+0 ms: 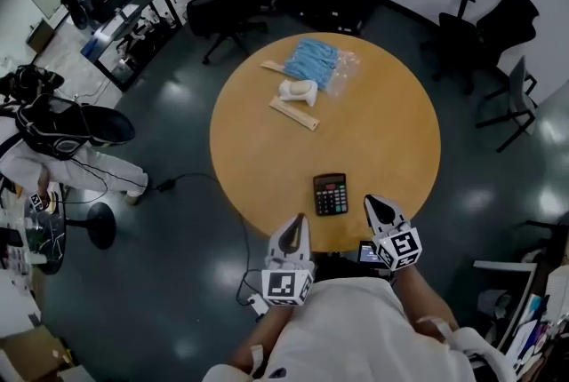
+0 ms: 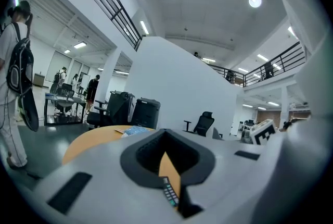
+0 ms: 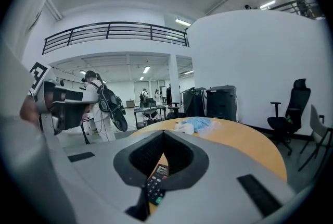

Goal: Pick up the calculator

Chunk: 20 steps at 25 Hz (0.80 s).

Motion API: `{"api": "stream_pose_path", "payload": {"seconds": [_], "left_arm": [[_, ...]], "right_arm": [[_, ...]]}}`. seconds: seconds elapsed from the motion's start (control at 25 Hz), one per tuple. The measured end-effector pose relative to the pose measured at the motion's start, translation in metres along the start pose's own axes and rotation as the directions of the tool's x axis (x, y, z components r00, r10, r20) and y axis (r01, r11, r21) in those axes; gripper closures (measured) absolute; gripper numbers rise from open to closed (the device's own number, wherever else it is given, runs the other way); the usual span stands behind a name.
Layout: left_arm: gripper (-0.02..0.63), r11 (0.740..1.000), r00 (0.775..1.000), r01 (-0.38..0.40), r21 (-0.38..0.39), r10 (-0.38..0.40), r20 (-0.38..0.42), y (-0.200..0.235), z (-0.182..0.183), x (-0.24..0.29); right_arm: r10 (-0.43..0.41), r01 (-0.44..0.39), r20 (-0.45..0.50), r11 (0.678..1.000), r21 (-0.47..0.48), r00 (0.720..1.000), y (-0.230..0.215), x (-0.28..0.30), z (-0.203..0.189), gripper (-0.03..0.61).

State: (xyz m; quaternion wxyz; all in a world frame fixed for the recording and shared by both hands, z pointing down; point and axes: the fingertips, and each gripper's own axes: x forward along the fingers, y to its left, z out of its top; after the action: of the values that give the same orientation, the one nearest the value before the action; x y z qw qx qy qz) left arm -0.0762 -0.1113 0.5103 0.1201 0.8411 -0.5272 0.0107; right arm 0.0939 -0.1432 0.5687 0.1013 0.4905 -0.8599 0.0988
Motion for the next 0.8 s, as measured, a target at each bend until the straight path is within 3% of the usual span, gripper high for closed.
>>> {"api": "stream_pose_path", "payload": {"seconds": [0.16,0.44,0.72,0.8], "left_arm": [[0.607,1.000,1.000,0.004,-0.007,-0.004,-0.014,0.003,-0.002,0.021],[0.607,1.000,0.998,-0.016,0.005,0.016,-0.062,0.010,-0.012,0.043],[0.607,0.999,0.992,-0.052,-0.012,0.051,-0.115,0.012,-0.027,0.044],[0.607,0.997,0.990,-0.071,-0.015,0.069,-0.125,0.015,-0.029,0.045]], "right_arm": [[0.034,-0.035,-0.062,0.999,-0.008,0.998,-0.022,0.025,-0.026,0.565],[0.127,-0.111,-0.189,0.989,0.092,0.974,-0.058,0.084,-0.097,0.561],[0.300,-0.235,-0.386,0.950,0.208,0.872,-0.057,0.133,-0.173,0.542],[0.325,-0.247,-0.416,0.941,0.232,0.849,-0.061,0.145,-0.187,0.408]]}}
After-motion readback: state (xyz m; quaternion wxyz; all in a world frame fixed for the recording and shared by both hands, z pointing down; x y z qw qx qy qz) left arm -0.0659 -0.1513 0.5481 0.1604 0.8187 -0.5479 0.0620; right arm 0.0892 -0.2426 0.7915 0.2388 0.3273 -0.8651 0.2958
